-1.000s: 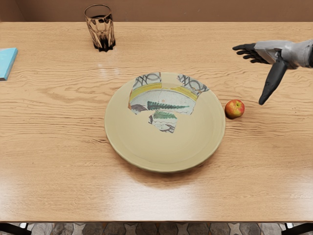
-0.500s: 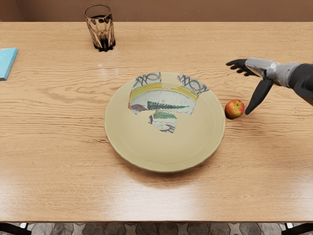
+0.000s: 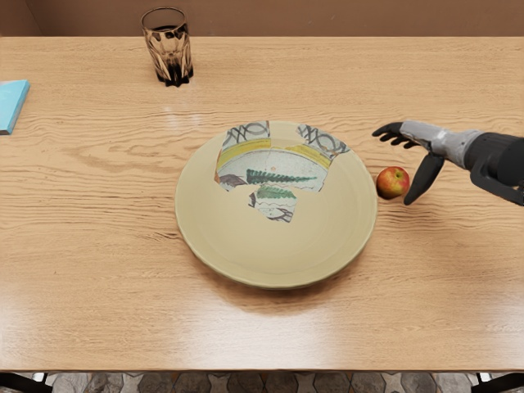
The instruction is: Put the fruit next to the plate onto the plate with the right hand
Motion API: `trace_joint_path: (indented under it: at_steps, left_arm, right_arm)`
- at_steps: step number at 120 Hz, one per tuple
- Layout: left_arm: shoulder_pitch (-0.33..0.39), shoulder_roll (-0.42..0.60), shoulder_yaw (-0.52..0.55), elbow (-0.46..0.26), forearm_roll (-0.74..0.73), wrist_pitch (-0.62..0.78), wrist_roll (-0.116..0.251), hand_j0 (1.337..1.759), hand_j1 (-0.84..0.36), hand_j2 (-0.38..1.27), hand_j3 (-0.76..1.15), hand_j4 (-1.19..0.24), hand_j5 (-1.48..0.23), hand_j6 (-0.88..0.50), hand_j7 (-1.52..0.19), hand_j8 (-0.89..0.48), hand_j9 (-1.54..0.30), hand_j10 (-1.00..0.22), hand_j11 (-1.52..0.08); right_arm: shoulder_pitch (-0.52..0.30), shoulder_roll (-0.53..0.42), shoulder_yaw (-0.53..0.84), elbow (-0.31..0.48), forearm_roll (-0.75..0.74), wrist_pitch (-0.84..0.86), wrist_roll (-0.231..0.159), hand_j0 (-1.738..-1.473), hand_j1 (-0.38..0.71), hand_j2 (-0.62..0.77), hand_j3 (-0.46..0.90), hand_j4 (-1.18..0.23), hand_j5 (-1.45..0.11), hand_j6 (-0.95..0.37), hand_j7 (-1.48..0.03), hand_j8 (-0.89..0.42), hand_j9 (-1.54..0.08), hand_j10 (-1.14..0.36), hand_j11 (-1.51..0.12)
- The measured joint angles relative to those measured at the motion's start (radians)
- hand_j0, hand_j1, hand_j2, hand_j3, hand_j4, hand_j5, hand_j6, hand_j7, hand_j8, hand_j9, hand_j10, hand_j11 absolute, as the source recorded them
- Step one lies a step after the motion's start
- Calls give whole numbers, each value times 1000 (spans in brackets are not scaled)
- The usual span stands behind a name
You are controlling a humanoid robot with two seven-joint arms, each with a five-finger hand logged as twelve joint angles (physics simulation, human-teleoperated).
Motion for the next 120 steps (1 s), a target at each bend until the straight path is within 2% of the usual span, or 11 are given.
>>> trace_joint_path:
  at_steps: [53,89,120]
  left_arm:
    - [-1,0,0,0,0,0,0,1658,349,0,0,0,0,0,0,0,0,0,0]
    - [-1,0,0,0,0,0,0,1658,349,0,0,0,0,0,0,0,0,0,0]
    - [-1,0,0,0,0,0,0,1658,349,0,0,0,0,0,0,0,0,0,0]
  right_arm:
    - [-18,28,-50,0,-43,-79,1,-1658,-113,-37,0,-204,-260,-206,-259,-205,-259,-203,-259]
    - [-40,32,-53,0,-78,-113,4,-1658,-10,-54,0,-289,-371,-291,-370,-290,-371,-289,-371]
    - [-63,43,-54,-1,-107,-171,5,-1658,28,-59,0,-320,-412,-322,-411,-321,-412,-320,-411]
